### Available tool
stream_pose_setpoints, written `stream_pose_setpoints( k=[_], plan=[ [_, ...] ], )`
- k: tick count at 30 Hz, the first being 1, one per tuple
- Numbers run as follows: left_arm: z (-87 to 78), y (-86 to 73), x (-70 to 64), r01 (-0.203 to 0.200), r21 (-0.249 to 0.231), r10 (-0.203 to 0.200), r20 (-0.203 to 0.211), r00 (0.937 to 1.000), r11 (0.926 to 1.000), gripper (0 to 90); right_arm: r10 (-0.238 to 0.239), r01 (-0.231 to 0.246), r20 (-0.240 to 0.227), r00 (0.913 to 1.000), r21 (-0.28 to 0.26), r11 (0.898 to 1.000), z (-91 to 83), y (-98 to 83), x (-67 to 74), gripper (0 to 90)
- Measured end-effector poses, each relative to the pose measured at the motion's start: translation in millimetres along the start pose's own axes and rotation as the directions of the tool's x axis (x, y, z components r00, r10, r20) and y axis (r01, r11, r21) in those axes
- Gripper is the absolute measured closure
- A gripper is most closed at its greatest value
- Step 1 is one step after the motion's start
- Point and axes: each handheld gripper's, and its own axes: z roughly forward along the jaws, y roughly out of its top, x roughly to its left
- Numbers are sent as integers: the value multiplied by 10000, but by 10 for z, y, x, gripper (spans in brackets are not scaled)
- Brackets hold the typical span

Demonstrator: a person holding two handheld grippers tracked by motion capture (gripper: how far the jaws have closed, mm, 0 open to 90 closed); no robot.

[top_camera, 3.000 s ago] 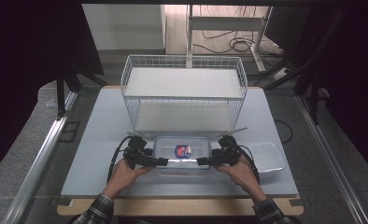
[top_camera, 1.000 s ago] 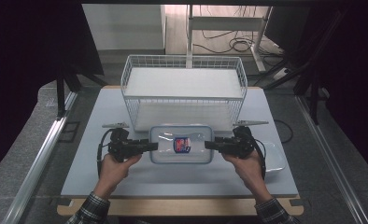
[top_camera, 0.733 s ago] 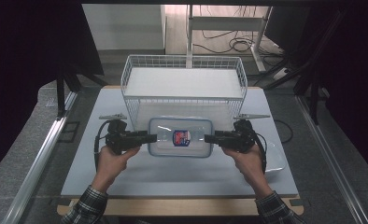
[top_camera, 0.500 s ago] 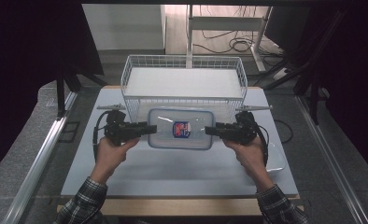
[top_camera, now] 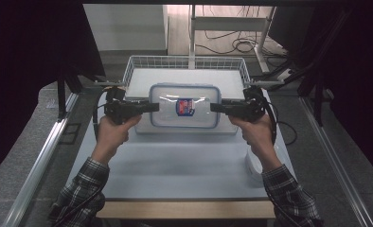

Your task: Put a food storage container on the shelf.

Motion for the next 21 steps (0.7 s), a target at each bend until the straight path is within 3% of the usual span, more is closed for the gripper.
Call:
stream_pose_setpoints(
  k=[12,21],
  plan=[
    [-21,406,58,169,-171,-171,-104,9998,9997,519,248,-248,-3,9997,-118,9996,54,378,-67,501],
    [44,531,186,443,-200,-443,-28,9990,9988,519,392,-391,74,9992,-101,9992,119,577,-159,499]
  ],
)
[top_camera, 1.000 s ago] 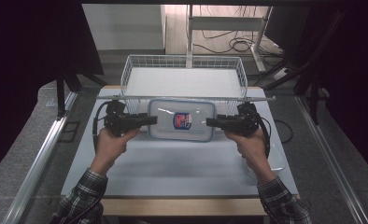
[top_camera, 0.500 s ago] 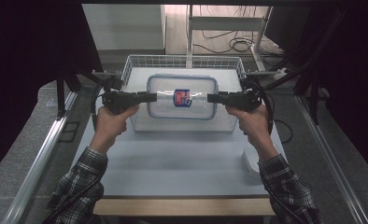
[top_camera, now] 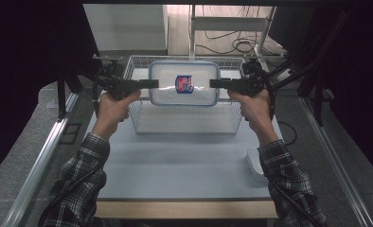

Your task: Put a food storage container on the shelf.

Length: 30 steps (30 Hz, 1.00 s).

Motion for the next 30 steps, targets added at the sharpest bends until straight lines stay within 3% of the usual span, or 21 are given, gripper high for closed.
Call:
stream_pose_setpoints(
  k=[5,10,18,19,20,21,22,24,26,30],
  plan=[
    [28,22,57,128,-6,-128,-11,9999,9999,520,203,-203,10,9998,85,9998,69,39,-68,494],
    [48,91,34,10,352,1,-337,9994,9994,506,564,-563,-206,9982,39,9984,112,94,-152,491],
    [85,126,95,158,115,-153,-364,9992,9998,484,851,-853,-146,9963,-107,9963,173,127,-214,472],
    [92,133,95,84,21,-83,-490,9988,10000,472,996,-999,-166,9949,-145,9949,190,133,-236,466],
    [104,147,61,-263,-1,262,-986,9948,9997,465,992,-993,-135,9950,-129,9950,199,134,-246,460],
    [104,147,61,-263,-1,262,-986,9948,9997,475,1011,-1011,-9,9949,-84,9948,213,134,-251,459],
    [128,160,31,-572,188,595,-1645,9846,9982,471,829,-825,311,9961,-125,9965,218,133,-248,510],
    [144,159,37,-606,39,604,-1666,9842,9982,507,230,-221,1074,9939,-95,9997,220,143,-225,539],
    [152,157,39,-626,-33,611,-1704,9835,9980,499,116,-110,1235,9923,-58,9999,235,154,-213,537],
    [163,158,15,-792,-36,768,-2026,9763,9969,470,-101,104,1475,9890,-14,9999,237,168,-180,560]
  ],
)
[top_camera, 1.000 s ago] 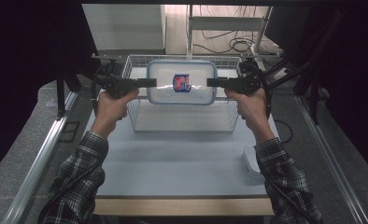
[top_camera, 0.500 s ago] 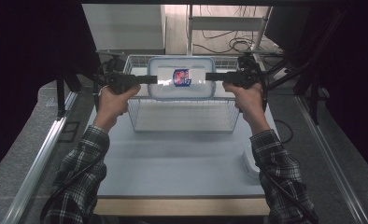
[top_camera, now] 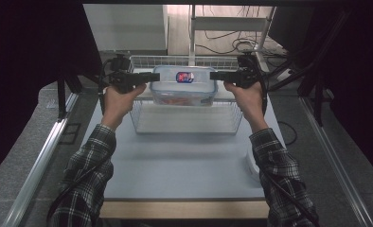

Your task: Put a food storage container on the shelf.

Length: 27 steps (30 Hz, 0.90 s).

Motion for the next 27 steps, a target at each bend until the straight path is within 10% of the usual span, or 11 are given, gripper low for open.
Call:
stream_pose_setpoints(
  k=[11,18,27],
  plan=[
    [-261,-89,-96,-443,-617,454,169,9988,9971,557,-967,957,-104,9953,-748,9926,-273,-71,100,739],
    [-497,-460,-314,-1634,-485,1662,628,9841,9854,775,-2142,2069,-766,9738,-931,9739,-514,-454,313,889],
    [-238,-670,-319,-1893,334,1874,533,9808,9813,895,-2329,2335,-1003,9673,-57,9723,-260,-759,363,892]
  ],
)
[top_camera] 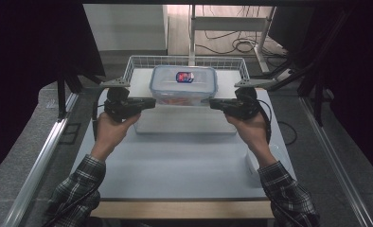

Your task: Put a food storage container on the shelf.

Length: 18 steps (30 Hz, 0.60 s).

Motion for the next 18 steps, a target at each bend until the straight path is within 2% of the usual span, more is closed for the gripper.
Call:
stream_pose_setpoints(
  k=[3,6,12,18],
  plan=[
    [82,24,41,-48,139,51,-215,9998,9999,895,-11,8,173,9998,156,9999,81,-7,-24,893],
    [123,39,77,42,138,-40,-161,9999,9999,895,71,-74,154,9999,173,9998,111,-3,-52,892],
    [215,127,157,249,188,-243,-334,9991,9995,895,173,-182,565,9983,165,9997,163,38,-141,892],
    [278,214,175,310,252,-298,-437,9986,9992,893,313,-324,764,9966,126,9994,200,91,-205,892]
  ],
)
